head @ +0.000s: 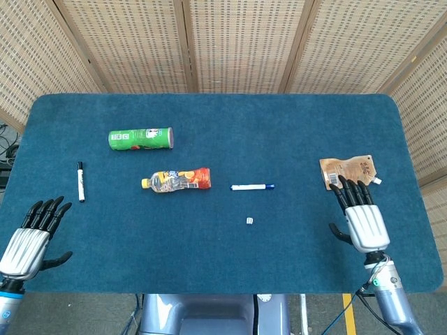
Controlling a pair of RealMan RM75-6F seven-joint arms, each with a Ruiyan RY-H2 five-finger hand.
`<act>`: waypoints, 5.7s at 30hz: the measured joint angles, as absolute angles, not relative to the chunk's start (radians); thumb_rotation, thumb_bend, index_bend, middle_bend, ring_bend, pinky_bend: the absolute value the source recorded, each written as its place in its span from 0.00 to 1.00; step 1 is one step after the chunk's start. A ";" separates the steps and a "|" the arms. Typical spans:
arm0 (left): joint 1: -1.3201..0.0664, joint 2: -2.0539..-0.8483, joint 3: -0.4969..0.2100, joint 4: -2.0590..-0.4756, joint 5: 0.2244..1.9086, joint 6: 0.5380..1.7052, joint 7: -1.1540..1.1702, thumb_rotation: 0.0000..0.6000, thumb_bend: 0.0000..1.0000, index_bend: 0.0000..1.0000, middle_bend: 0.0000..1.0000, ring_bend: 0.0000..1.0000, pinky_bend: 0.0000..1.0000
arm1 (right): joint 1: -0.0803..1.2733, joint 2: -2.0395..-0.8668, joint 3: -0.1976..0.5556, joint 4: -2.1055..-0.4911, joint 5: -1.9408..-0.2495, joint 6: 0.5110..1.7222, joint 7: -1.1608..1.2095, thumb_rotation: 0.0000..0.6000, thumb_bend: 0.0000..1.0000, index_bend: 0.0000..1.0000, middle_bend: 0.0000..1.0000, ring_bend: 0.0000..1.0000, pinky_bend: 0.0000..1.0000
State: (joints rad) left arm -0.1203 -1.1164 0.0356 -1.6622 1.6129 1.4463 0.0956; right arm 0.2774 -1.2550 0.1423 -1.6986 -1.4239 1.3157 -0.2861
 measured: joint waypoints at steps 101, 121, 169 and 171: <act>-0.136 -1.108 0.047 -1.674 1.610 1.413 0.068 1.00 0.17 0.00 0.00 0.00 0.00 | 0.658 -1.786 0.171 -1.430 -1.022 1.039 -0.569 1.00 0.36 0.40 0.07 0.00 0.00; -0.136 -1.108 0.047 -1.674 1.609 1.412 0.065 1.00 0.17 0.00 0.00 0.00 0.00 | 0.662 -1.796 0.162 -1.407 -1.016 1.039 -0.565 1.00 0.38 0.45 0.09 0.00 0.00; -0.138 -1.107 0.047 -1.678 1.604 1.408 0.064 1.00 0.17 0.00 0.00 0.00 0.00 | 0.705 -1.524 0.299 -1.680 -1.012 1.176 -0.730 1.00 0.41 0.51 0.12 0.00 0.00; -0.138 -1.106 0.047 -1.678 1.604 1.408 0.063 1.00 0.17 0.00 0.00 0.00 0.00 | 0.711 -1.518 0.303 -1.688 -1.004 1.178 -0.736 1.00 0.41 0.51 0.12 0.00 0.00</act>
State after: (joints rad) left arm -0.1380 -1.1065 0.0468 -1.6782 1.6043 1.4084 0.0634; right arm 0.7111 -1.5179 0.3030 -1.6884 -1.0040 1.1780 -0.7355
